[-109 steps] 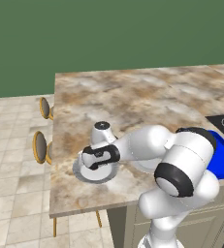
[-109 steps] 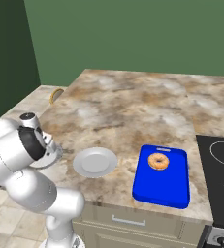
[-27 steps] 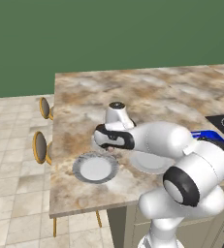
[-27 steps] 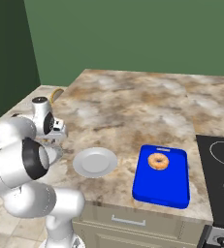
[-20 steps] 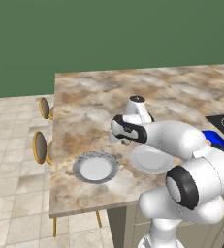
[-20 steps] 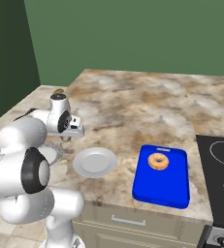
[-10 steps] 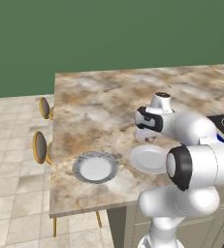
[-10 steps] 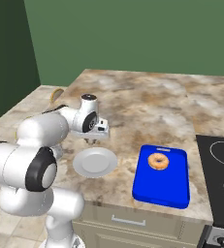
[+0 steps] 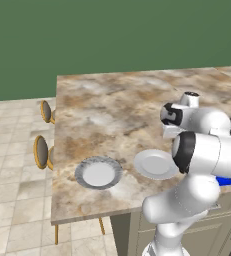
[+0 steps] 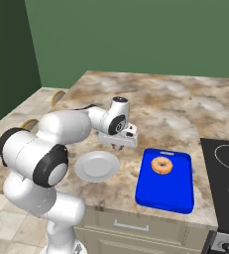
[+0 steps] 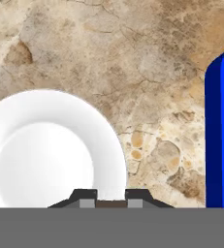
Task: Move the dessert items from the plates to the tray.
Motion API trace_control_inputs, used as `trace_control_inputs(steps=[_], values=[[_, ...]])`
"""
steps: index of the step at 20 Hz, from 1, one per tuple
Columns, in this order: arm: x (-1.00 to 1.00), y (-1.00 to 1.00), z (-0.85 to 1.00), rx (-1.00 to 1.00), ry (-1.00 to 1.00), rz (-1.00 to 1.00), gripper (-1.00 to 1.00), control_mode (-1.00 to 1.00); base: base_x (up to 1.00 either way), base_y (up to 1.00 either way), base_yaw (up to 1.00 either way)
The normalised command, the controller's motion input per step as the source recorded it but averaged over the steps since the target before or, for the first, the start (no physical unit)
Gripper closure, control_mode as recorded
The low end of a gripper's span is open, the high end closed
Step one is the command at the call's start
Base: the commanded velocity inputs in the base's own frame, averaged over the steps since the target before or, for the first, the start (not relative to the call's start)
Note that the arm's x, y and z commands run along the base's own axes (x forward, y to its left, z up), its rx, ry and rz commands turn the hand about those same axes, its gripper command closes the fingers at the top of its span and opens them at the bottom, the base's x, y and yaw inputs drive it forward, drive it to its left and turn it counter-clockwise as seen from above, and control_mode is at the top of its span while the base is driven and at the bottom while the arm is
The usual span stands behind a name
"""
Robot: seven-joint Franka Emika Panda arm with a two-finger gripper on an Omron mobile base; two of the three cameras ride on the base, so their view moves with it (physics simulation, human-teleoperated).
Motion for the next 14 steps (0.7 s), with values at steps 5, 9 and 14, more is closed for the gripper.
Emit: trace_control_inputs(steps=[5, 9, 14], values=[[-0.16, -0.81, 0.01, 0.00, 0.04, -0.18, 1.00, -1.00, 0.00, 0.00, 0.00], [-0.20, -0.89, 0.00, 0.00, 0.08, -0.20, 1.00, -1.00, 0.00, 0.00, 0.00], [-0.39, -0.84, 0.00, 0.00, 0.03, -0.18, 1.00, -1.00, 0.00, 0.00, 0.00]])
